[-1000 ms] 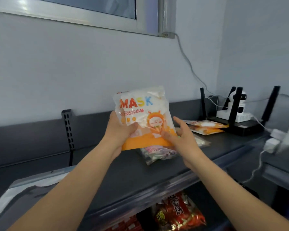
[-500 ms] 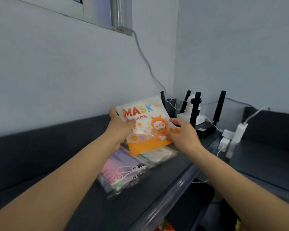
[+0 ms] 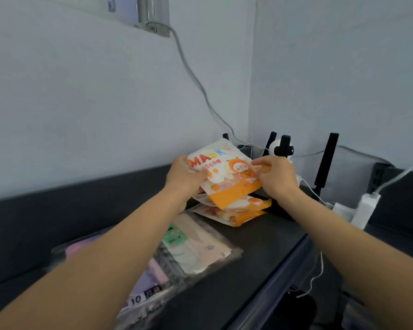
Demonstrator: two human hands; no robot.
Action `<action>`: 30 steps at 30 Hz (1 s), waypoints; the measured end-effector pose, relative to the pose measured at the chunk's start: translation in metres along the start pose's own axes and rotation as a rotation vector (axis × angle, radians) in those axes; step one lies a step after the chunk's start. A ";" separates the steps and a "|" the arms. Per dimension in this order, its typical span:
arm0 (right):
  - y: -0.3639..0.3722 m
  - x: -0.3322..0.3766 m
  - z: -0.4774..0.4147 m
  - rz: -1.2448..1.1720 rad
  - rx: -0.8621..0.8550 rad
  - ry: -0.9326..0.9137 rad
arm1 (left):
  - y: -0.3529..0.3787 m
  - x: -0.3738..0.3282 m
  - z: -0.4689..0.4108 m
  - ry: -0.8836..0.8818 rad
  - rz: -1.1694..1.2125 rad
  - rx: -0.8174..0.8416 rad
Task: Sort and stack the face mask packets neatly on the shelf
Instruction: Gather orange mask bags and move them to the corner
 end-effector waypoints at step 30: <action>0.084 -0.027 -0.022 0.701 0.850 -0.284 | 0.043 0.075 -0.028 -0.522 -0.081 0.202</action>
Point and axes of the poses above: each hand's wrist, its own z-axis away from the middle knuckle, its own y-axis out of the palm, x = y × z, the point moved 7 cm from there along -z, towards the middle knuckle, and after that the axes turned 12 degrees about x, right-handed, at the moved point
